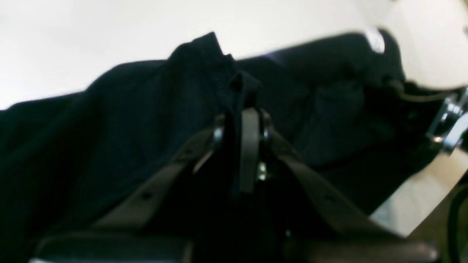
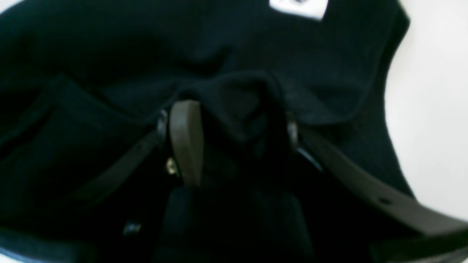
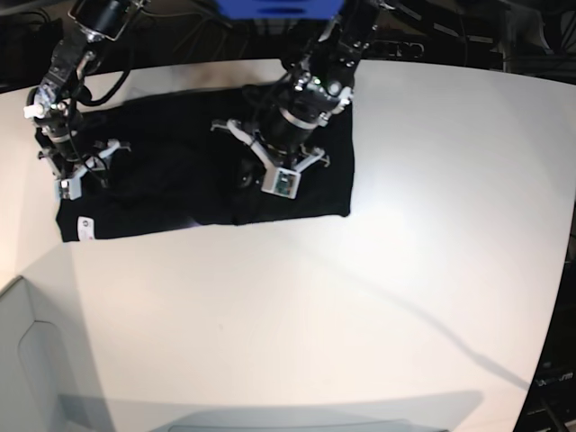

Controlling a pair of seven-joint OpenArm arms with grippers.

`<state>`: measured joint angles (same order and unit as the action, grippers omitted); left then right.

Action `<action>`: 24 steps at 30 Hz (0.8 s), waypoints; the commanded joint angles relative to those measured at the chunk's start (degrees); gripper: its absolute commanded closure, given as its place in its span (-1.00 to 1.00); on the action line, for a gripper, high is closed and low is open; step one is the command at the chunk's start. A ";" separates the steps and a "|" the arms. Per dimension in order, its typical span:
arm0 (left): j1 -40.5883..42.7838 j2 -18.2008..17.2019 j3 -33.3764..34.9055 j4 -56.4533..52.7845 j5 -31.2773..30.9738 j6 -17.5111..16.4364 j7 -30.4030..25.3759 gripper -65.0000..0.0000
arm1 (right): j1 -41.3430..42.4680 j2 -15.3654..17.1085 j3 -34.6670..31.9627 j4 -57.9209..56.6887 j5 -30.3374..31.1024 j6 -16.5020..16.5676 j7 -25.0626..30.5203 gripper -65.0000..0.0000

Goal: Fold the T-shirt properly
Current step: 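Grasp the strip end with the left gripper and fold it toward the right gripper, then press and smooth the folded end with the left gripper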

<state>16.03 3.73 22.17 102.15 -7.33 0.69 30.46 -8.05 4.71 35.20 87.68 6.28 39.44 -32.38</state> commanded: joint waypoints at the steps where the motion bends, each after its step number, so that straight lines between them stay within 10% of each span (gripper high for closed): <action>1: -0.87 0.45 1.43 -0.04 -0.36 0.50 -3.07 1.00 | 0.45 1.14 0.27 0.89 0.53 0.56 1.04 0.12; 9: -6.49 -0.08 10.57 -8.65 -0.80 8.23 -11.16 1.00 | 0.36 1.31 0.27 0.89 0.53 0.56 0.78 0.12; 24: -13.61 3.17 13.03 -16.48 -0.89 8.15 -11.16 1.00 | 0.36 1.31 0.18 0.89 0.53 0.56 0.60 0.12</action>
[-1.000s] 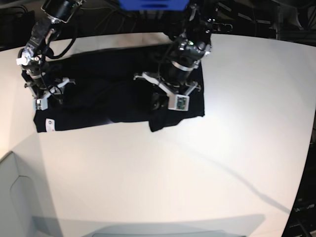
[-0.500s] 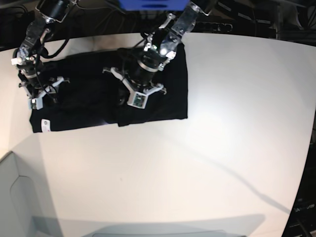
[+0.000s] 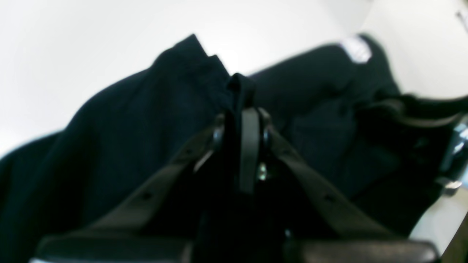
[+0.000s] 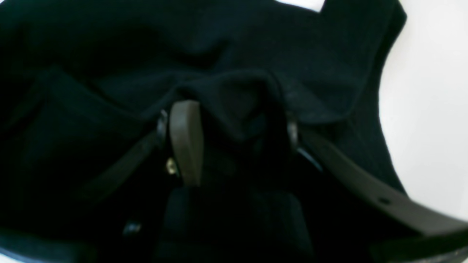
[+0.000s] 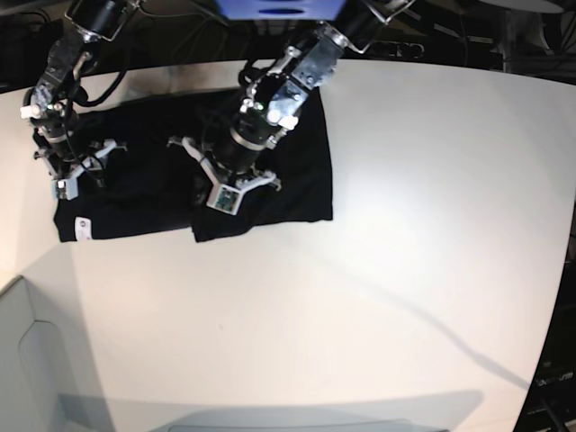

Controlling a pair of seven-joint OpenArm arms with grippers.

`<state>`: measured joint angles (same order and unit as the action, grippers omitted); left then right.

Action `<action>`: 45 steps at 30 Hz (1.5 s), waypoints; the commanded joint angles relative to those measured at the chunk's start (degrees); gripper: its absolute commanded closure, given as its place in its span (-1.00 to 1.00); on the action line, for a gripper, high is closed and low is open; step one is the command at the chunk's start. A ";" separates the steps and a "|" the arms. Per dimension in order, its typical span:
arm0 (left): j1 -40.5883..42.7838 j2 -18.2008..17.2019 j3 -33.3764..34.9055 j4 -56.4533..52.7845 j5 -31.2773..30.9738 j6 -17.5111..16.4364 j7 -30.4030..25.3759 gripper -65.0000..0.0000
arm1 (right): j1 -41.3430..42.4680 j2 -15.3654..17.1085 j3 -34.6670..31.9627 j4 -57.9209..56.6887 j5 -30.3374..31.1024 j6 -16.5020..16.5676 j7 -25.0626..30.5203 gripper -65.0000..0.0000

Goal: Fold the T-shirt properly
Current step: 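Press and smooth the folded end with the left gripper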

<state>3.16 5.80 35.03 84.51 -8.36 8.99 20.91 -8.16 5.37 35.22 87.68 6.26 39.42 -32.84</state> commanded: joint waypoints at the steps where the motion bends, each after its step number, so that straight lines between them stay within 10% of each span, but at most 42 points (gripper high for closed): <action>1: -0.74 1.10 0.18 0.90 0.14 -0.16 -1.61 1.00 | 0.47 0.66 0.16 0.89 0.55 0.58 1.06 0.12; 6: -0.74 1.10 0.18 0.81 0.14 -0.16 -0.11 0.85 | 0.47 0.66 -0.10 0.89 0.55 0.58 0.97 0.12; 13: -1.00 0.39 0.18 5.82 0.14 -0.33 5.86 -0.09 | 0.56 0.48 -0.19 1.07 0.55 0.58 0.97 0.12; 21: 4.80 -7.96 -3.95 18.30 0.14 -0.16 5.86 0.03 | 0.56 0.39 -0.19 0.98 0.55 0.58 0.97 0.12; 45: 9.02 -9.36 -7.47 11.45 0.14 -0.33 5.86 0.04 | 0.47 -0.31 0.16 0.98 0.55 0.58 0.97 0.12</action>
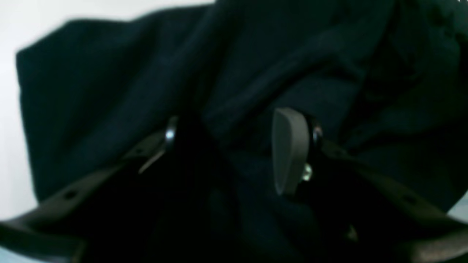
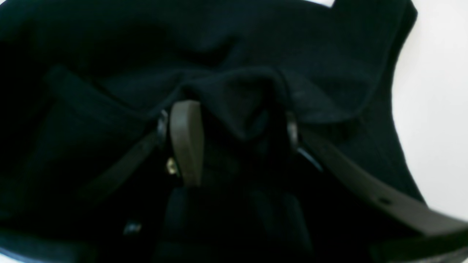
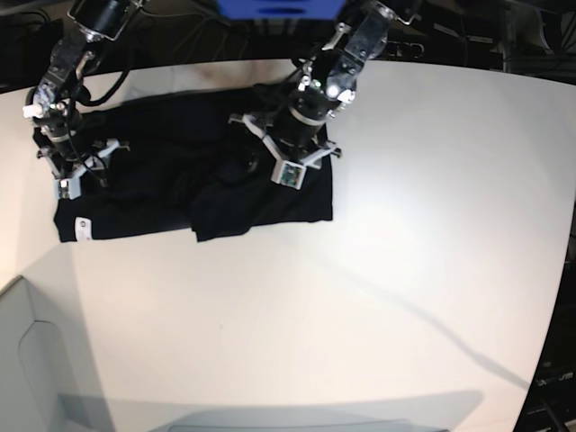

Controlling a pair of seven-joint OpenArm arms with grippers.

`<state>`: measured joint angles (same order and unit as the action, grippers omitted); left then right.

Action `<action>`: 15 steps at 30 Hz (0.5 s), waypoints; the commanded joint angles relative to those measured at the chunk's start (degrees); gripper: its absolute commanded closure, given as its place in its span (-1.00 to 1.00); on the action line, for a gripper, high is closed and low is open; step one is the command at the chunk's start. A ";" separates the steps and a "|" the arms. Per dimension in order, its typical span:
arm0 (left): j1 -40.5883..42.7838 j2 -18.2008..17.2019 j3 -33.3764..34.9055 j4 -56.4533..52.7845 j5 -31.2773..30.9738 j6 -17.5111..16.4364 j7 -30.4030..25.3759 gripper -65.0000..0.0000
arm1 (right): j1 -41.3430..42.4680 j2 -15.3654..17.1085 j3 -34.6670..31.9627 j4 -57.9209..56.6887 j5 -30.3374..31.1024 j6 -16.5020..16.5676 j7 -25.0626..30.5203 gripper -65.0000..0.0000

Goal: Fold the T-shirt properly
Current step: 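Press and smooth the folded end with the left gripper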

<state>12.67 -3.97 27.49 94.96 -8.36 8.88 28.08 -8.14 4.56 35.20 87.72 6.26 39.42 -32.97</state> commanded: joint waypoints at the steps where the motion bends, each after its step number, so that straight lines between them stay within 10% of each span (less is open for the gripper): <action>1: -0.49 0.41 0.25 1.00 0.14 -0.23 -1.31 0.04 | 0.45 0.50 0.18 0.94 0.55 0.58 1.10 0.12; 4: -0.49 0.41 0.34 0.91 0.05 -0.40 -1.31 0.14 | 0.45 0.50 0.18 0.94 0.55 0.58 1.10 0.12; 9: -0.58 0.41 0.34 0.91 0.05 -0.49 -1.39 1.00 | 0.45 0.50 0.18 0.94 0.55 0.58 1.10 0.12; 15: -0.23 0.41 1.13 3.02 0.05 -0.49 -1.39 1.00 | 0.63 0.50 0.10 0.94 0.55 0.58 1.10 0.12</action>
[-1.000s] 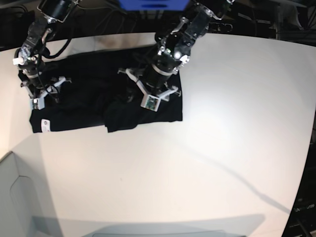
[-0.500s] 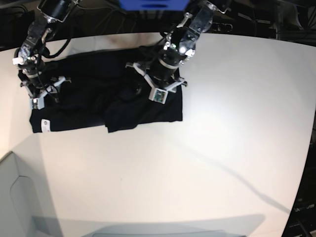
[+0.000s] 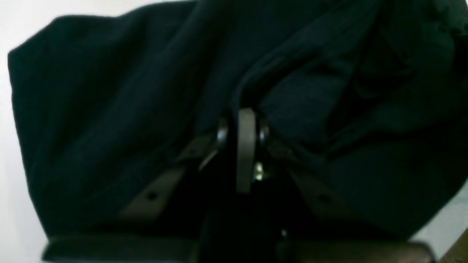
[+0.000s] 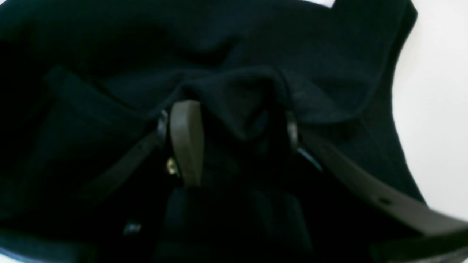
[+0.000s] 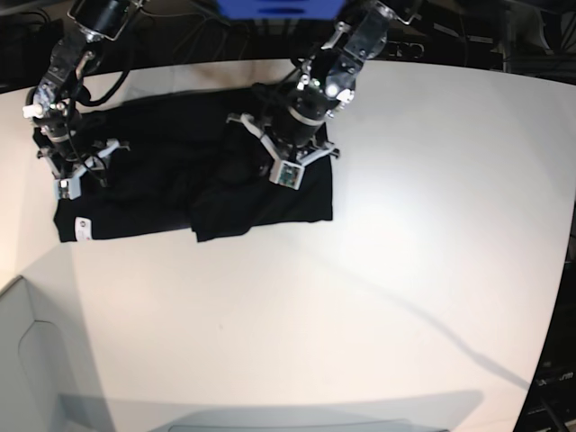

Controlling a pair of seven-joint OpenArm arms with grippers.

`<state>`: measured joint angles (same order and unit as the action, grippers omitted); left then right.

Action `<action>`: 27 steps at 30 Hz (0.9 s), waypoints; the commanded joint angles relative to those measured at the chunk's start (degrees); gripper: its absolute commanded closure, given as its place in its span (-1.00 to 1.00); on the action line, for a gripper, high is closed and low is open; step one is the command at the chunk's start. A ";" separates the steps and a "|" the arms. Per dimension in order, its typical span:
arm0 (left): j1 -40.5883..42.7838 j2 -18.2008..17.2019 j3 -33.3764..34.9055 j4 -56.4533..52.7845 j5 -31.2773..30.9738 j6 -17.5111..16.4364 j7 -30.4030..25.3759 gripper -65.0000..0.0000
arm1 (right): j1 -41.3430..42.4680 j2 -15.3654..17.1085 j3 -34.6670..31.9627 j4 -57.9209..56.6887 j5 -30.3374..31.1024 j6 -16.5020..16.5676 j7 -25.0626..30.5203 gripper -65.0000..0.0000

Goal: Fold the T-shirt properly
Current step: 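Press and smooth the folded end with the left gripper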

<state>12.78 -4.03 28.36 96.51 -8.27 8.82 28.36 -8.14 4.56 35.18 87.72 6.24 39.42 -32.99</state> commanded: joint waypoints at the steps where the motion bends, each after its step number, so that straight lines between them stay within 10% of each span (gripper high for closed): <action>1: -0.34 0.12 1.31 2.52 -0.03 -0.42 -1.68 1.00 | 0.71 0.50 0.21 0.94 0.57 0.58 1.12 0.12; 27: -11.76 -6.30 30.32 7.18 -0.03 -0.60 -1.15 1.00 | 0.54 0.50 0.29 1.29 0.57 0.58 1.12 0.12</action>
<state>1.43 -10.76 58.65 102.69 -8.58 8.56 28.93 -7.99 4.56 35.24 87.74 6.24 39.42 -32.99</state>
